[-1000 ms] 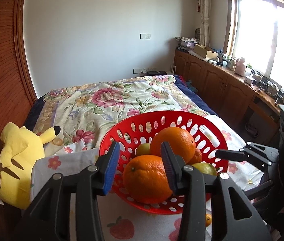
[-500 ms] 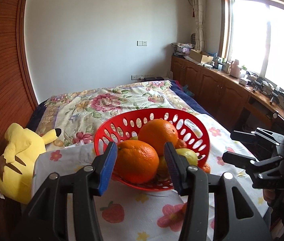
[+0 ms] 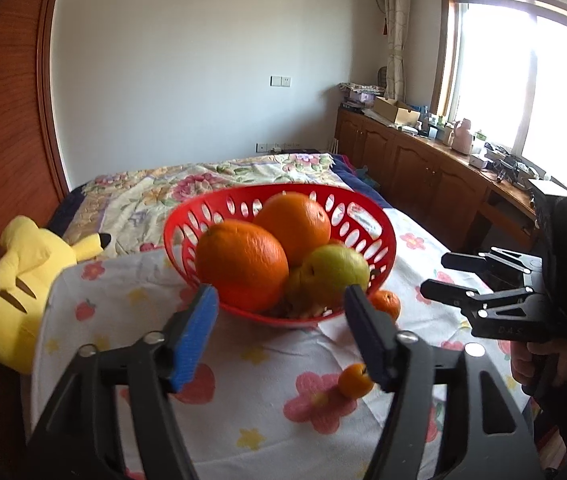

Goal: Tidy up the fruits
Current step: 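Withdraw both grippers and move the right gripper toward another tangerine, then close the right gripper around the tangerine while the left gripper approaches a small tangerine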

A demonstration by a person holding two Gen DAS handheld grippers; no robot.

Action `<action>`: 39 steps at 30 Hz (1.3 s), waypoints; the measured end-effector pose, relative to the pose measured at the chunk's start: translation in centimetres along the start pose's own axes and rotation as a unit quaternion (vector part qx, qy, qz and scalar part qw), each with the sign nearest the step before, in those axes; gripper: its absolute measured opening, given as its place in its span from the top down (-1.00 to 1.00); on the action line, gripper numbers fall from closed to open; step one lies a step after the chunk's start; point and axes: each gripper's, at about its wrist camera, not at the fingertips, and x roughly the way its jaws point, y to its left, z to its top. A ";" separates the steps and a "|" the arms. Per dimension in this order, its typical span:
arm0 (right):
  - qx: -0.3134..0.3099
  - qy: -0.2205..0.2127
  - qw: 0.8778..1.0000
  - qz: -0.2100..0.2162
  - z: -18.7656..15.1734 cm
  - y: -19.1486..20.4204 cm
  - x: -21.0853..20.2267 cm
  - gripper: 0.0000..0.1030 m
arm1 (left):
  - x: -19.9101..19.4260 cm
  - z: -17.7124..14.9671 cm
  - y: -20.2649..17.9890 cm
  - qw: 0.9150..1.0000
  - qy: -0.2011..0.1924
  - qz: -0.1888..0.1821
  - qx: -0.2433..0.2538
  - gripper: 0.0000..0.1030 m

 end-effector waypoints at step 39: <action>0.013 0.099 0.994 0.032 -2.9 -0.1 8.0 0.08 | 5.1 -5.1 -3.1 0.996 0.088 -0.011 0.006 -0.32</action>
